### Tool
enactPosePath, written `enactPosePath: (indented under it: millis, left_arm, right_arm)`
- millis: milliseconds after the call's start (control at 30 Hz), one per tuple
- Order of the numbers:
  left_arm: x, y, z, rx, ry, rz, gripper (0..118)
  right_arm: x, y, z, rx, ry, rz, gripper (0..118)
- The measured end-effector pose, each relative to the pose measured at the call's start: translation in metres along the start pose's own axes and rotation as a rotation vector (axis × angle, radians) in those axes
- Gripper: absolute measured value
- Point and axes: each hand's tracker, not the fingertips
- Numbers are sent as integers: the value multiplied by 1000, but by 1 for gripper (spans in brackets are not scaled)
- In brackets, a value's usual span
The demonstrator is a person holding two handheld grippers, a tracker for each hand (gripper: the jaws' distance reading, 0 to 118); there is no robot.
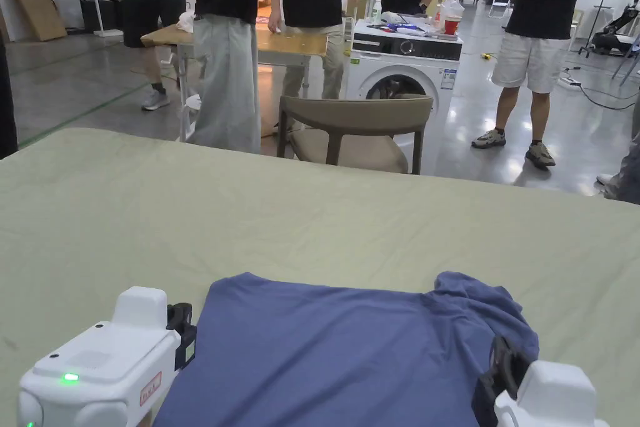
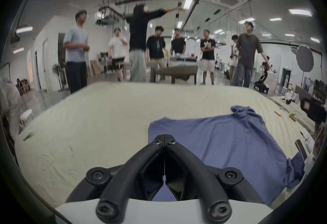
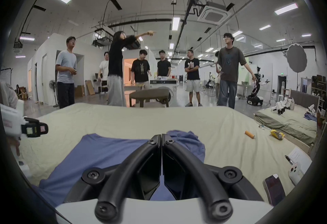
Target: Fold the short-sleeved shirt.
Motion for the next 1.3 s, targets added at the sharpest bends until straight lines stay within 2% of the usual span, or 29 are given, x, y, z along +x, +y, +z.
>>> enactPosePath:
  millis: [200,233,300,367,400,433,467,500,567,633,733,833,900,967,1000,1033,1100,1133,1200,1233,1300]
  left_arm:
    - [-38,39,-128,-189,-19,62,0]
    - [-43,45,-150,-217,-26,75,6]
    - [-51,55,-189,-302,-31,113,8]
    - [-55,60,-223,-360,-26,124,28]
    - [-55,62,-235,-372,-27,123,42]
    - [-55,63,-247,-364,-25,125,61]
    - [-55,63,-256,-374,-29,132,71]
    - [-54,63,-268,-399,-47,141,75]
    - [-51,61,-281,-446,-81,168,76]
    - [-45,58,-291,-489,-93,160,76]
    - [-29,49,-299,-543,-25,45,75]
    - [-12,40,-298,-525,42,-70,66]
    - [-2,40,-297,-499,53,-94,51]
    - [7,38,-295,-478,18,-134,24]
    - [13,36,-294,-474,-7,-172,17]
    - [19,34,-294,-478,-11,-223,5]
    - [22,33,-293,-483,-37,-259,2]
    - [22,35,-292,-482,-20,-246,1]
    - [19,42,-278,-472,-28,-185,1]
    - [18,45,-272,-450,-21,-170,1]
    - [18,53,-259,-417,-27,-183,1]
  right_arm:
    - [16,-14,-26,-75,-1,-2,0]
    - [18,-16,-31,-92,-3,5,0]
    - [23,-20,-39,-116,-4,8,0]
    - [27,-25,-46,-141,-7,10,0]
    - [29,-28,-50,-154,-12,16,0]
    - [32,-30,-53,-163,-19,20,0]
    - [33,-32,-55,-170,-24,21,0]
    - [35,-35,-57,-181,-27,20,0]
    - [39,-38,-61,-202,-34,15,0]
    - [42,-41,-62,-216,-41,11,0]
    - [47,-47,-66,-234,-48,2,0]
    - [52,-49,-70,-257,-55,-3,0]
    - [57,-46,-74,-273,-58,-22,0]
    - [65,-38,-82,-283,-66,-26,0]
    - [70,-34,-89,-303,-69,-21,1]
    - [78,-28,-98,-310,-73,-28,2]
    - [97,-17,-124,-373,-80,-39,12]
    - [110,-12,-141,-402,-83,-79,32]
    - [132,-3,-180,-476,-78,-92,59]
    - [141,-1,-203,-512,-85,-68,62]
    - [160,0,-245,-565,-73,-98,62]
